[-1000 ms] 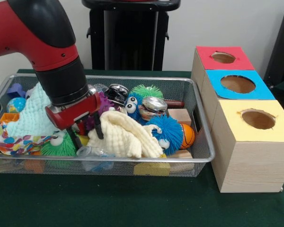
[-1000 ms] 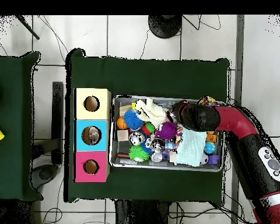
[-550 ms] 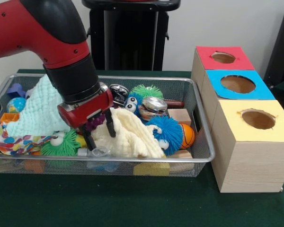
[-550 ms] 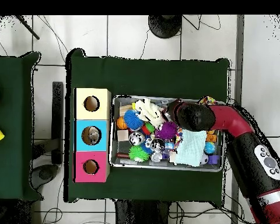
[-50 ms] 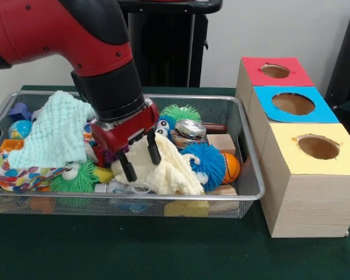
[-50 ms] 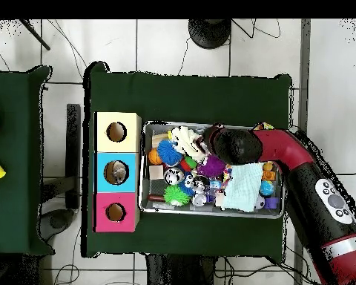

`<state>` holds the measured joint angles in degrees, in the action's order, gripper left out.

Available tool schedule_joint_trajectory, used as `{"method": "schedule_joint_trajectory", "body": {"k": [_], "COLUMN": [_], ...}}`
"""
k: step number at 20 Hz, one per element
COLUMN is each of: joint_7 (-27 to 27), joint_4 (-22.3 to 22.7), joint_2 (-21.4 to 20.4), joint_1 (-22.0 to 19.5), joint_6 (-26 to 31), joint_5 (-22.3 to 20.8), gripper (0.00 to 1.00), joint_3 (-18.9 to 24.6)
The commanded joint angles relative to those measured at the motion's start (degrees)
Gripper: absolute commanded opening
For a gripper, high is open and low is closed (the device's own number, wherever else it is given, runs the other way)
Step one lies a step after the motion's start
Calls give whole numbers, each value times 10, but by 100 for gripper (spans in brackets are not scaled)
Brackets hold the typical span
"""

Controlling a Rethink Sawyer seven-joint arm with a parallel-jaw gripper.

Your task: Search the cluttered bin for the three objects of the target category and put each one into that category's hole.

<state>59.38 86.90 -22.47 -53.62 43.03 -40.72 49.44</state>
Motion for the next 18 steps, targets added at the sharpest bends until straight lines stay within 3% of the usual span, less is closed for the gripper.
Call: {"method": "schedule_joint_trajectory", "body": {"k": [1,6,10,12,15,18], "joint_7": [-88,-95,-113,-162,-170,-223], "joint_4": [-16,-32,-25,-23,-12,-24], "joint_2": [-116,-146,-156,-134,-99,-75], "joint_1": [26,41,43,48,50,49], "joint_6": [128,164,149,132,100,111], "joint_5": [21,24,8,-13,-23,-27], "gripper": [100,100,100,100,100,100], "joint_3": [-7,-15,-5,9,14,25]}}
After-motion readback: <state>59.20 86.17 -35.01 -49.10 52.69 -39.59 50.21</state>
